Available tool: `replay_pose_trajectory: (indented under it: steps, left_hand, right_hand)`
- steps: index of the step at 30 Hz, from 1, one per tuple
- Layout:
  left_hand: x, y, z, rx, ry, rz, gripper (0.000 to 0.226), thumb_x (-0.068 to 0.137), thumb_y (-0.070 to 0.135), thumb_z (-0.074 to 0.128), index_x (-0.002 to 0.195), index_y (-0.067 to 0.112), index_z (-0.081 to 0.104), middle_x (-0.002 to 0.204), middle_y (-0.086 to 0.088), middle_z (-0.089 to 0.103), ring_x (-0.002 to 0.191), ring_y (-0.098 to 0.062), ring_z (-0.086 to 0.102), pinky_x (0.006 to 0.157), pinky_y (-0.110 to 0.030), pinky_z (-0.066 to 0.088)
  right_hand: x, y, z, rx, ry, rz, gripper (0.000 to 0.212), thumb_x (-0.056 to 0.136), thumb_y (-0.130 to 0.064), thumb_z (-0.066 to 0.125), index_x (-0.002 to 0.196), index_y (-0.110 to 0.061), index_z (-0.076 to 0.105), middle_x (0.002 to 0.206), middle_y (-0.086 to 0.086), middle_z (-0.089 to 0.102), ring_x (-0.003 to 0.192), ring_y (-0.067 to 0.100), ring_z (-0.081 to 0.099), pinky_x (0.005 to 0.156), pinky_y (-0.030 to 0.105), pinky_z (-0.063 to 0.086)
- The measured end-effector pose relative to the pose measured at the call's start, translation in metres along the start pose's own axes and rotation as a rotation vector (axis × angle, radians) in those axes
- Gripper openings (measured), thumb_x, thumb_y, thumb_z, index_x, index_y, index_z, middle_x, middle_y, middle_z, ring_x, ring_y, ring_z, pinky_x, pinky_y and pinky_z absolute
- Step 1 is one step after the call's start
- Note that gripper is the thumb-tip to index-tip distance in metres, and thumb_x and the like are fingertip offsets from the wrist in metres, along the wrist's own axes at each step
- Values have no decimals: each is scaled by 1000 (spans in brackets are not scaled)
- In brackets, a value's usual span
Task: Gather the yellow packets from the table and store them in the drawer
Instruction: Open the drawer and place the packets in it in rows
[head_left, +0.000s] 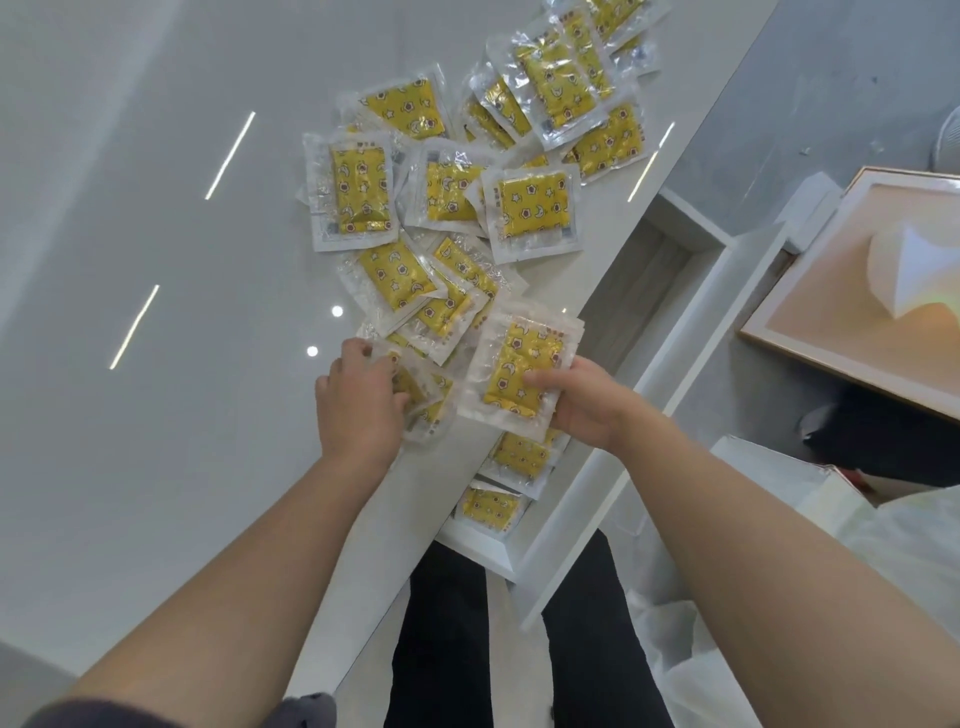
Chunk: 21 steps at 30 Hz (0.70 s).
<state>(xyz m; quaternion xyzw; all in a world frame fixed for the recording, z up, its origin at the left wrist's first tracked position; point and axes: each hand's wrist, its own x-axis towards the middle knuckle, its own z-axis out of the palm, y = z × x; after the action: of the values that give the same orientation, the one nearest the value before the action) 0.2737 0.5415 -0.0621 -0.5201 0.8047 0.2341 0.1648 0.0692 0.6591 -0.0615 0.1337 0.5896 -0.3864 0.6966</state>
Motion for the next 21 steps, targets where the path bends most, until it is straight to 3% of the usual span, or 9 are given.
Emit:
replay_pose_trajectory:
  steps: [2, 4, 7, 9, 11, 16, 21]
  left_hand:
    - [-3, 5, 1, 1, 15, -15, 17, 86, 19, 69, 99, 8, 66, 121, -10, 52, 97, -29, 55, 89, -36, 39]
    - [-5, 11, 0, 10, 13, -1, 13, 87, 21, 68, 83, 12, 61, 94, -7, 58, 83, -27, 53, 78, -35, 39]
    - [-11, 32, -5, -94, -31, 88, 33, 86, 26, 70, 66, 21, 43, 69, 3, 49, 70, -22, 47, 63, -32, 34]
    - [-19, 57, -9, -196, -99, 165, 38, 86, 26, 69, 65, 28, 37, 68, 9, 43, 69, -19, 44, 60, -32, 31]
    - [-28, 88, -4, -255, -150, 237, 28, 88, 26, 67, 72, 28, 44, 72, 11, 45, 70, -16, 46, 61, -30, 32]
    - [-40, 166, 68, -362, -103, 294, 10, 89, 20, 65, 91, 18, 56, 85, 10, 48, 74, -19, 54, 61, -28, 36]
    - [-16, 190, 154, -404, -3, -4, 14, 89, 10, 61, 89, 19, 50, 93, 0, 52, 78, -28, 56, 66, -41, 47]
  right_hand:
    - [-2, -5, -13, -11, 3, -7, 41, 91, 3, 56, 131, -7, 53, 121, 14, 67, 110, 31, 65, 96, 51, 50]
    - [-5, -11, -29, -22, 1, -12, 40, 92, 1, 57, 131, -7, 53, 121, 14, 67, 110, 31, 65, 96, 51, 50]
    - [-9, -23, -59, -7, 16, -50, 40, 92, -3, 58, 131, -8, 53, 123, 13, 66, 112, 31, 64, 95, 50, 50]
    - [-11, -33, -80, 6, 33, -77, 38, 92, -5, 58, 130, -8, 54, 123, 13, 66, 112, 32, 64, 95, 50, 50]
    - [-11, -44, -104, -47, 91, -104, 34, 92, -6, 59, 126, -8, 57, 119, 11, 68, 109, 30, 66, 92, 49, 52]
    - [8, -76, -160, -534, 378, -344, 22, 90, -16, 66, 112, -18, 63, 103, -4, 70, 90, 10, 68, 78, 29, 56]
    - [54, -92, -186, -1009, 393, -429, 18, 93, -21, 61, 111, -18, 56, 102, -6, 62, 89, 12, 60, 58, 16, 41]
